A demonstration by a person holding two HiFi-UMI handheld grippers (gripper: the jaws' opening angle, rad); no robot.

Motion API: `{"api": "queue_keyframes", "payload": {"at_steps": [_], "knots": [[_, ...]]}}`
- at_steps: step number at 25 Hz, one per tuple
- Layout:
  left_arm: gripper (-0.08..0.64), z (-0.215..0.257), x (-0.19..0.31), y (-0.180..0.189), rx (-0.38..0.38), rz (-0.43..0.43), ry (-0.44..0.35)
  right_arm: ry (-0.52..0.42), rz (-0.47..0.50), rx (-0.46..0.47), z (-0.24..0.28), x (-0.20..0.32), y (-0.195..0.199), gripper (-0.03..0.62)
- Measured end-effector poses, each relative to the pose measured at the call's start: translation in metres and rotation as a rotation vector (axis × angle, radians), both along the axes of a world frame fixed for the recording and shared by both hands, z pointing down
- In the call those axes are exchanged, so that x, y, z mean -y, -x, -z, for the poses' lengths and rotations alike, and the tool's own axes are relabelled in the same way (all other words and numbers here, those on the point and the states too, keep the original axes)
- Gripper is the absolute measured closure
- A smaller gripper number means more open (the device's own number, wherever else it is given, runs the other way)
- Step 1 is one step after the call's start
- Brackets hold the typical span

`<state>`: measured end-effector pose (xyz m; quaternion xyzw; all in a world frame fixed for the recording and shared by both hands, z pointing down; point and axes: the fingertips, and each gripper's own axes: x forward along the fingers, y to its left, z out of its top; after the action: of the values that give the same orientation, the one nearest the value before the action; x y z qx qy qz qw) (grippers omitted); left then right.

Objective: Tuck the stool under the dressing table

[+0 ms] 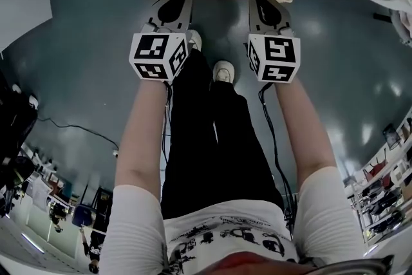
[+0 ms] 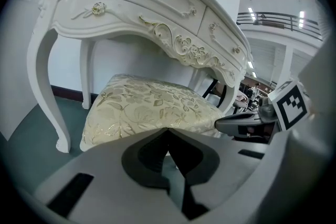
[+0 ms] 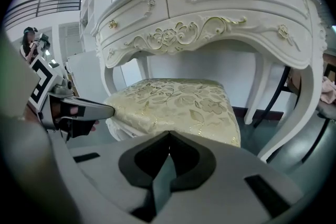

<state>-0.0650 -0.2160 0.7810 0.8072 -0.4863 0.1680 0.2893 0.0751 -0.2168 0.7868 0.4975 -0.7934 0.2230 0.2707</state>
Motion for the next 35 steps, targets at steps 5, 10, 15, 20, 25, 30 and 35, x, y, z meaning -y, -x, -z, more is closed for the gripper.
{"api": "queue_keyframes", "payload": {"at_steps": [5, 10, 15, 20, 25, 30, 35], "knots": [[0.54, 0.002, 0.02, 0.0, -0.009, -0.003, -0.035, -0.026, -0.019, -0.007, 0.003, 0.022, 0.0, 0.575], [0.54, 0.002, 0.033, 0.0, -0.009, -0.03, -0.04, -0.037, -0.047, -0.023, 0.002, 0.037, 0.001, 0.575], [0.54, 0.0, 0.054, 0.0, 0.004, -0.045, -0.073, -0.09, -0.057, -0.031, 0.001, 0.058, 0.001, 0.575], [0.54, 0.001, 0.077, 0.005, 0.021, -0.026, -0.104, -0.106, -0.045, -0.041, 0.001, 0.079, 0.006, 0.575], [0.54, 0.001, 0.094, 0.004, 0.032, -0.012, -0.122, -0.121, -0.044, -0.055, 0.001, 0.097, 0.005, 0.575], [0.54, 0.0, 0.104, 0.003, 0.062, -0.033, -0.133, -0.126, -0.042, -0.052, 0.001, 0.107, 0.004, 0.575], [0.54, 0.002, 0.106, 0.003, 0.064, -0.017, -0.112, -0.113, -0.058, -0.046, 0.003, 0.109, 0.005, 0.575]]}}
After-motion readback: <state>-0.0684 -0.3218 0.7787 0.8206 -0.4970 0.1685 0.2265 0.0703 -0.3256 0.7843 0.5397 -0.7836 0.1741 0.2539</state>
